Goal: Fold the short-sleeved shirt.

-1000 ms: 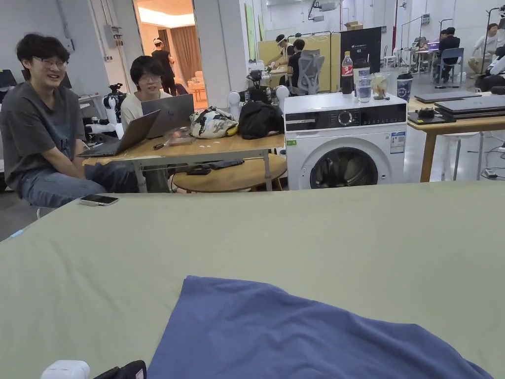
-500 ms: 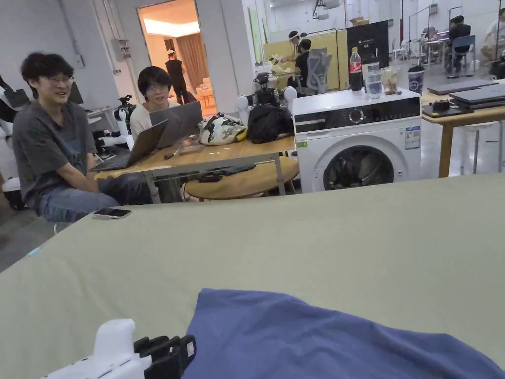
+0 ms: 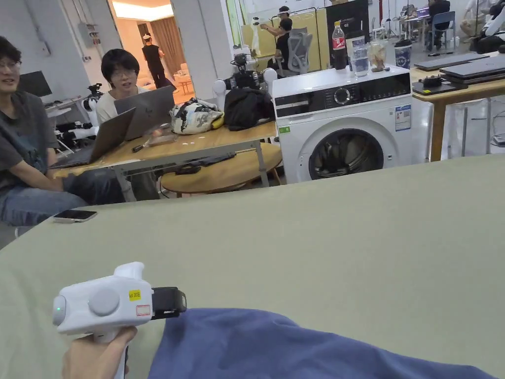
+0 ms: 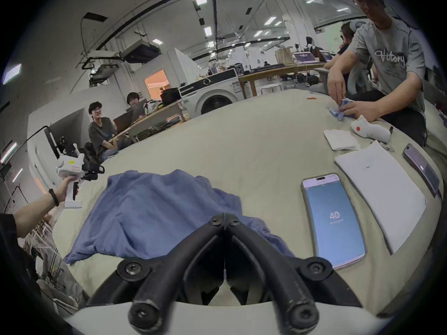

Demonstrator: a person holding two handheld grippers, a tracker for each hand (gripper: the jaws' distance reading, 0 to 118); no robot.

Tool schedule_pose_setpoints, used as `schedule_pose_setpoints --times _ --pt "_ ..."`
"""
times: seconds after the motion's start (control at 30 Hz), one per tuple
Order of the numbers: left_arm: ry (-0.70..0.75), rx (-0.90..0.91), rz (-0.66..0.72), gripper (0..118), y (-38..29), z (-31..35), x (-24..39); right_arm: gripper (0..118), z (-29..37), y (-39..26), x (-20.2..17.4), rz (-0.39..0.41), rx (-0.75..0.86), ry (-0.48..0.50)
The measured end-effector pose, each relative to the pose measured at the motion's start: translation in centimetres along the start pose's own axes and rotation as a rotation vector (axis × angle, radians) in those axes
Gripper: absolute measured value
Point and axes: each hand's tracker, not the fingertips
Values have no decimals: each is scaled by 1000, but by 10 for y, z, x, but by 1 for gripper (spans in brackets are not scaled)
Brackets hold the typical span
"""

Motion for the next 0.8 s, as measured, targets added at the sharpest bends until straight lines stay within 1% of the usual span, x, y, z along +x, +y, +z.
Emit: schedule_pose_setpoints --times 0.1,0.13,0.17,0.2,0.23,0.27,0.33,0.43,0.53,0.6,0.63,0.67,0.7,0.73,0.77,0.8 --pt "18 -92 -3 88 1 -30 -1 0 -5 4 9 -19 -21 -20" --pt "14 -93 9 86 -1 -37 -3 0 -7 6 12 -21 -26 -25" --pt "6 -86 19 75 -3 -42 -3 0 -7 7 14 -19 -28 -35" --pt "7 -125 48 43 -5 -49 -3 0 -7 8 15 -7 -31 -53" --pt "10 -170 58 19 -7 -58 -4 0 -9 10 15 11 -42 -73" --pt "16 -149 50 13 -10 -62 -3 0 -10 11 15 24 -47 -87" --pt "35 -110 30 12 -13 -62 4 0 -10 15 15 35 -49 -88" --pt "61 -113 -28 7 -15 -68 12 0 -9 25 12 53 -42 -82" --pt "82 -139 -41 4 -14 -75 16 0 -15 41 6 72 -27 -72" --pt "84 -164 -34 4 -9 -77 15 1 -24 58 1 64 -37 -48" --pt "80 -182 -28 4 -6 -77 14 18 -33 68 1 36 -79 -14" --pt "77 -196 -26 4 -4 -78 14 42 -43 76 0 15 -99 12" --pt "76 -212 -33 4 -2 -78 14 70 -56 85 1 -3 -130 35" --pt "78 -222 -37 4 0 -79 15 78 -71 94 1 -12 -194 50" --pt "82 -232 -39 4 1 -80 16 78 -89 100 9 -24 -256 59" --pt "88 -241 -47 4 -2 -73 25 78 -105 105 9 -29 -291 61"
